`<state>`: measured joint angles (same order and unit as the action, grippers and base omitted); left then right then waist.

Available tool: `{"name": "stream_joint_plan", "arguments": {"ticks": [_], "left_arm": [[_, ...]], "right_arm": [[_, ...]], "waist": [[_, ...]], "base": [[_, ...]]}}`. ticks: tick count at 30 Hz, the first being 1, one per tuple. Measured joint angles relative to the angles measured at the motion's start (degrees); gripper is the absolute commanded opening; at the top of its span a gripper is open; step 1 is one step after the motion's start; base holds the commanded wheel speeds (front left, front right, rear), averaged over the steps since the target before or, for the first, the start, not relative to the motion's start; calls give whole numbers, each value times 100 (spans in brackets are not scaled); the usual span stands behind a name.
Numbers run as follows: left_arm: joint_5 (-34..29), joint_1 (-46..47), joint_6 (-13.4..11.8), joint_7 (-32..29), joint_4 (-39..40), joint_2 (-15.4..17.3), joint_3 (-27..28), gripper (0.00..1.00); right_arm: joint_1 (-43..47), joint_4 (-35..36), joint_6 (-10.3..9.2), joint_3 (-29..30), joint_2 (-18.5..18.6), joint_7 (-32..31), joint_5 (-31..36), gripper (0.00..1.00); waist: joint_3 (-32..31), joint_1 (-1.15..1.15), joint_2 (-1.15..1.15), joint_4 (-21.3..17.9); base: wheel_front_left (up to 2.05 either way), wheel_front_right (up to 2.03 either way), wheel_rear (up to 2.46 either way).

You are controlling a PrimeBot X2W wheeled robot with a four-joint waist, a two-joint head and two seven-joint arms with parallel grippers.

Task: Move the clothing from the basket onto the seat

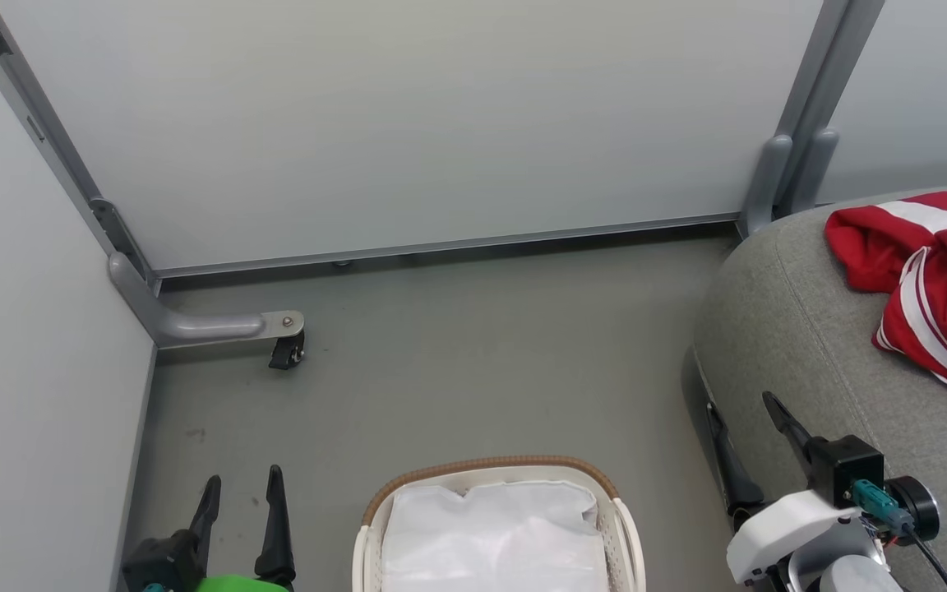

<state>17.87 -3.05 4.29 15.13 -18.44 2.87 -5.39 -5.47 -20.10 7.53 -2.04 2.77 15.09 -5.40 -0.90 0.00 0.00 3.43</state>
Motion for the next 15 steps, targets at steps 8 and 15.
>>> {"name": "stream_joint_plan", "arguments": {"ticks": [8, 15], "left_arm": [[2, -19, -1, -9, -213, -14, -18, 0], [664, -15, 19, -224, -214, -19, 80, 0]], "right_arm": [[107, -223, 0, -15, -45, -18, -22, 0], [126, -236, 0, 89, -52, -249, -771, 0]], "waist": [[-8, 0, 0, 13], [-2, 0, 0, -7]], "base": [[0, 0, 0], [0, 0, 0]]}}
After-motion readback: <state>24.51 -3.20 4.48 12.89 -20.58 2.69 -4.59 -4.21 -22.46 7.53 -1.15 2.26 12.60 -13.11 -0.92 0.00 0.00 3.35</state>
